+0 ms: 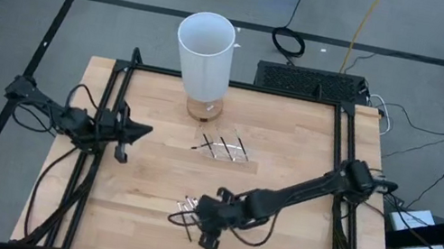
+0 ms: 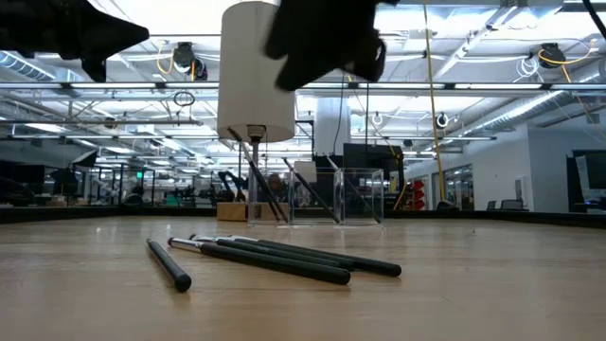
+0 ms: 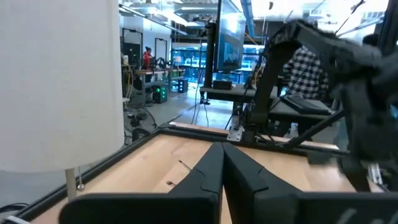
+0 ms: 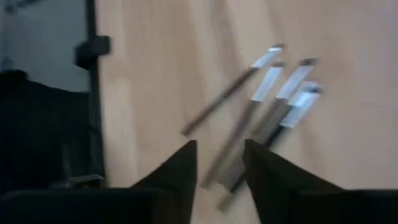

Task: Pick & Place Makeup Supplies
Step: Put the makeup brush into the transparent organizer

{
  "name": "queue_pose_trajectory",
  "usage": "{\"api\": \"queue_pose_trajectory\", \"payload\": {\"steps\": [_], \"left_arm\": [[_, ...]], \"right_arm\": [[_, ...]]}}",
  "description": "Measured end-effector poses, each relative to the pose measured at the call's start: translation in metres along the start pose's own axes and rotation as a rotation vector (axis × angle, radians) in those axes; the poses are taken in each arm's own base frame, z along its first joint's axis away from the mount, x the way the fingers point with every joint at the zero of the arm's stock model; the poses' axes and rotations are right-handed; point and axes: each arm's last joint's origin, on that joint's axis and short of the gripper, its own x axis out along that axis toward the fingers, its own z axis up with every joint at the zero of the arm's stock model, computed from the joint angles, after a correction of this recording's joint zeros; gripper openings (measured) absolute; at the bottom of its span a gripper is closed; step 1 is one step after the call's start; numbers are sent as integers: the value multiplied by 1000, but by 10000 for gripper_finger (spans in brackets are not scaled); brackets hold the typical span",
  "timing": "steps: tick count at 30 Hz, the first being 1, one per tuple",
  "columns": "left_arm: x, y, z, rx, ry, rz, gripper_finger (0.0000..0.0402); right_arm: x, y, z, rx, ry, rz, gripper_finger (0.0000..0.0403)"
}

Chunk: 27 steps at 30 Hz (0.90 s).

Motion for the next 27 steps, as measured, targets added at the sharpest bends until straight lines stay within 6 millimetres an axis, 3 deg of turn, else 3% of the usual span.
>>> {"api": "queue_pose_trajectory", "payload": {"steps": [6, 14, 27], "left_arm": [[0, 0, 1, 21, -9, 2, 10], [0, 0, 2, 39, -15, 6, 10], [0, 0, 1, 10, -6, 1, 10]], "right_arm": [[32, 2, -4, 86, -26, 25, 177], [36, -22, -8, 142, 15, -182, 163], [67, -47, -3, 182, 18, -223, 150]]}}
